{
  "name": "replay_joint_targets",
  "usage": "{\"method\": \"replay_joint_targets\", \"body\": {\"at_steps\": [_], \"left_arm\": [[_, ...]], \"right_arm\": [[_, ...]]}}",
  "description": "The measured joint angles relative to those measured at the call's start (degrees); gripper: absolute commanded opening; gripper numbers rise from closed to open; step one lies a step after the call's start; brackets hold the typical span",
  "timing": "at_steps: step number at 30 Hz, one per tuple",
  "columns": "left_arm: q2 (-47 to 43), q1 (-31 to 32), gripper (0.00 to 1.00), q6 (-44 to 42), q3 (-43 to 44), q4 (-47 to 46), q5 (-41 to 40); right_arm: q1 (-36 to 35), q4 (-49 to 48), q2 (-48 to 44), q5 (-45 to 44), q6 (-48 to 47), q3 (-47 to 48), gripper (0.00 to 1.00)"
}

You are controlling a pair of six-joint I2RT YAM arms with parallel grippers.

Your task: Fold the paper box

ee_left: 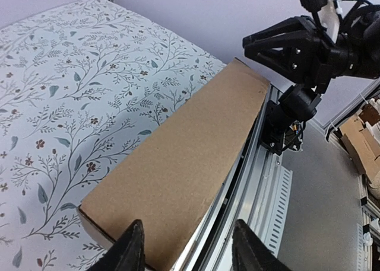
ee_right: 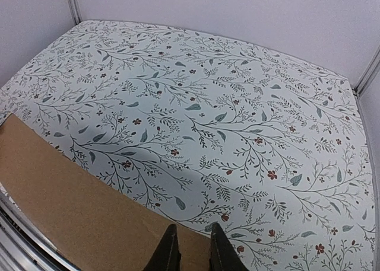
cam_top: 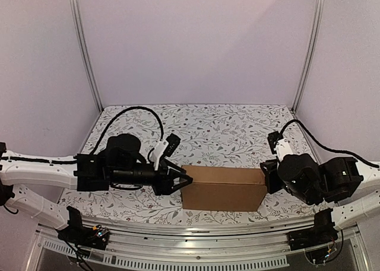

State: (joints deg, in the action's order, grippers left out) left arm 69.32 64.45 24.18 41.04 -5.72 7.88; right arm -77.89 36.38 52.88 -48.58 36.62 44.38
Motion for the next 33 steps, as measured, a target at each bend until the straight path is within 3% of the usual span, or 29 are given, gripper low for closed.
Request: {"method": "replay_joint_targets", "body": {"at_steps": [3,4,6,10,11,18,23,28,33], "left_arm": [[-1.0,0.0,0.68,-0.8,2.9,6.0,-1.7],[-1.4,-0.1,0.74,-1.1,4.1,7.9,-2.4],[-2.3,-0.1,0.97,-1.8,6.5,11.1,-3.8],[-3.7,-0.9,0.99,-3.0,10.3,15.9,-6.4],[-3.8,-1.4,0.99,-3.0,11.4,17.3,-7.0],[-3.6,-9.7,0.99,1.0,14.4,23.1,-5.6],[-2.2,-16.2,1.00,5.5,12.2,23.1,-1.1],[3.5,-22.9,0.99,10.0,10.1,19.8,5.3],[12.8,-25.0,0.92,12.2,11.5,16.7,9.3]], "right_arm": [[0.5,0.1,0.6,-0.3,-3.6,3.7,0.37],[0.9,0.0,0.7,-0.3,-4.2,4.7,0.45],[2.1,0.0,1.4,-0.3,-6.8,6.9,0.64],[5.4,0.0,3.7,0.7,-11.6,10.0,0.95],[6.3,0.1,4.2,1.1,-12.7,10.5,0.99],[14.3,4.0,5.1,6.6,-15.9,11.9,0.99],[15.5,8.7,3.0,10.7,-14.4,11.9,0.99],[16.0,20.6,-0.8,13.5,-9.4,13.3,0.99],[16.1,31.0,-4.2,19.6,-2.4,12.9,0.99]]}}
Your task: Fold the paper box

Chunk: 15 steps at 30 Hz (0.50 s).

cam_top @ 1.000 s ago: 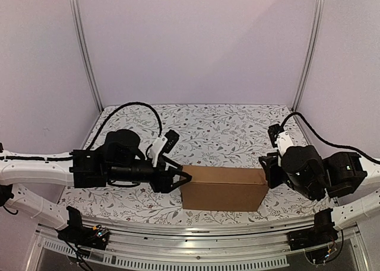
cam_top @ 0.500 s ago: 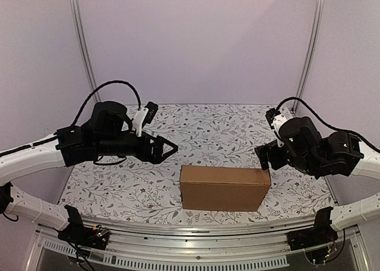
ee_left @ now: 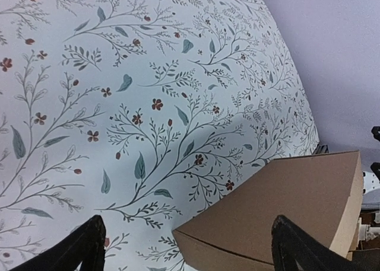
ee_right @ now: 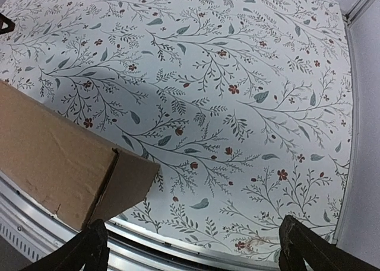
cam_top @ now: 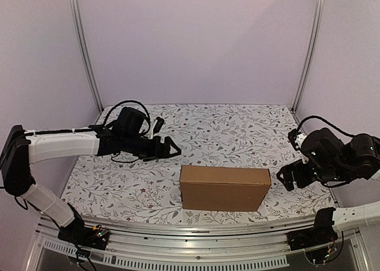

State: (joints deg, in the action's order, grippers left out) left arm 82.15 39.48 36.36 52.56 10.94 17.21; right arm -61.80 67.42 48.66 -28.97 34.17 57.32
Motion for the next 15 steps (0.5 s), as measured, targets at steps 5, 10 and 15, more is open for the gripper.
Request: {"method": "replay_joint_targets", "body": {"at_steps": [5,10,15], "left_arm": [[10.8,0.0,0.87,1.1,5.7,-2.6,4.5],[16.3,0.0,0.87,1.6,9.1,-3.8,7.4],[18.8,0.6,0.84,1.6,11.3,-3.9,9.6]], "right_arm": [[0.0,0.3,-4.0,8.6,6.4,-7.1,0.99],[-2.2,-4.3,-2.2,16.2,13.6,-17.7,0.99],[-10.1,-14.1,1.5,17.2,22.7,-23.7,0.99]]}}
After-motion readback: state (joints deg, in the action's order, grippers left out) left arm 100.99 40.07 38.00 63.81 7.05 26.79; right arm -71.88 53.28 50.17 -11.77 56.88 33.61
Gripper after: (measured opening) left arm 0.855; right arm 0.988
